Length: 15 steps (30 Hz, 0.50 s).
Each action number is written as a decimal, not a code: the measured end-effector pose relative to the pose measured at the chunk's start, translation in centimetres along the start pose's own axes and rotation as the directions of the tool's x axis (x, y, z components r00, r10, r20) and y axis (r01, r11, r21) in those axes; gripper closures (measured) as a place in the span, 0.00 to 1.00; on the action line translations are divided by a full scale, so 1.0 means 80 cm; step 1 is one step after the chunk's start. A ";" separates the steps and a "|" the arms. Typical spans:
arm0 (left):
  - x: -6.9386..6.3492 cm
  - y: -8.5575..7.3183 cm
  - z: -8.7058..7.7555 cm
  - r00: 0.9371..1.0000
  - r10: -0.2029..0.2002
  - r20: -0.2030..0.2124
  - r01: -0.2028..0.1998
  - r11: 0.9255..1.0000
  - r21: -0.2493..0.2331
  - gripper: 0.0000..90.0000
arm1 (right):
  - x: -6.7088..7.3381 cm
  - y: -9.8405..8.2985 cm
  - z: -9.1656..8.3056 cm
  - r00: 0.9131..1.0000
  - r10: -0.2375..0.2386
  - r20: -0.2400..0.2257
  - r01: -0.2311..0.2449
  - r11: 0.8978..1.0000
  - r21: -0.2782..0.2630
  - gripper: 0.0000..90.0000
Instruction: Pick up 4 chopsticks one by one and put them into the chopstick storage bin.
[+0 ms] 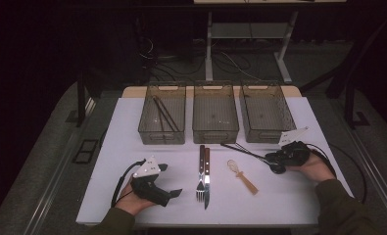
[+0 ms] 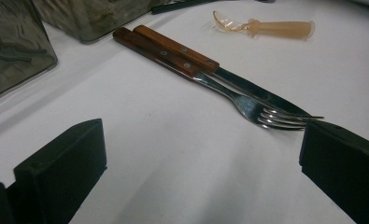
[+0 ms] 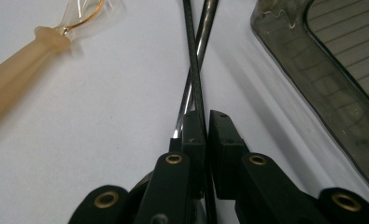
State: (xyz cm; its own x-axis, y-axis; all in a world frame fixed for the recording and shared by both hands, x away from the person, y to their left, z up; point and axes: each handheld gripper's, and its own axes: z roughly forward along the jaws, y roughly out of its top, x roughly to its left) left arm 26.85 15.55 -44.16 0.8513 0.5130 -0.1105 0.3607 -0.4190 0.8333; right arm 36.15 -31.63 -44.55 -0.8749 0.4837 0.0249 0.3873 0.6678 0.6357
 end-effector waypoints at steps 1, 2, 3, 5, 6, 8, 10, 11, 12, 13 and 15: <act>0.000 0.000 0.000 1.000 0.000 0.000 0.000 1.000 0.000 0.00 | 0.000 0.001 0.000 1.000 0.001 -0.007 -0.001 1.000 0.003 0.95; 0.000 0.000 0.000 1.000 -0.001 0.001 0.001 1.000 -0.001 0.00 | 0.000 0.001 -0.001 1.000 -0.003 -0.015 0.003 1.000 0.009 0.95; 0.000 0.000 0.000 1.000 0.001 0.001 -0.001 1.000 0.000 0.00 | 0.000 0.002 -0.001 1.000 -0.004 -0.015 0.004 1.000 0.011 0.95; 0.000 0.000 0.000 1.000 0.000 0.001 0.000 1.000 0.000 0.00 | 0.000 0.002 -0.002 1.000 -0.002 -0.018 0.003 1.000 0.007 0.95; 0.000 0.000 0.000 1.000 0.000 0.001 0.000 1.000 0.000 0.00 | 0.000 0.002 -0.003 1.000 0.001 -0.022 -0.001 1.000 0.005 0.95; 0.000 0.000 0.000 1.000 0.001 0.000 -0.001 1.000 -0.001 0.00 | -0.001 0.003 -0.006 1.000 -0.003 -0.020 0.002 1.000 -0.008 0.95; 0.000 0.000 0.000 1.000 0.001 0.001 -0.001 1.000 0.000 0.00 | -0.001 0.004 -0.011 1.000 0.000 -0.020 0.000 1.000 -0.025 0.95; 0.000 0.000 0.000 1.000 0.001 0.001 -0.001 1.000 0.000 0.00 | -0.001 0.005 -0.013 1.000 -0.003 -0.019 0.002 1.000 -0.027 0.95; 0.000 0.000 0.000 1.000 0.001 0.001 -0.001 1.000 0.000 0.00 | -0.001 0.006 -0.015 1.000 -0.002 -0.020 0.002 0.999 -0.036 0.95; 0.000 0.000 0.000 1.000 0.001 0.001 -0.001 1.000 0.000 0.00 | -0.001 0.006 -0.017 1.000 -0.001 -0.021 0.000 0.999 -0.045 0.95; 0.000 0.000 0.000 1.000 0.001 0.000 -0.001 1.000 0.000 0.00 | 0.000 0.007 -0.021 1.000 -0.002 -0.021 0.001 0.998 -0.061 0.95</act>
State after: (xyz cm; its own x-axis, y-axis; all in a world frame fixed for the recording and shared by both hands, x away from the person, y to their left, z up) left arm 26.84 15.57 -44.13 0.8516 0.5125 -0.1100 0.3602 -0.4198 0.8331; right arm 35.92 -32.21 -42.88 -0.8815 0.4705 0.0397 0.3682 0.6324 0.6816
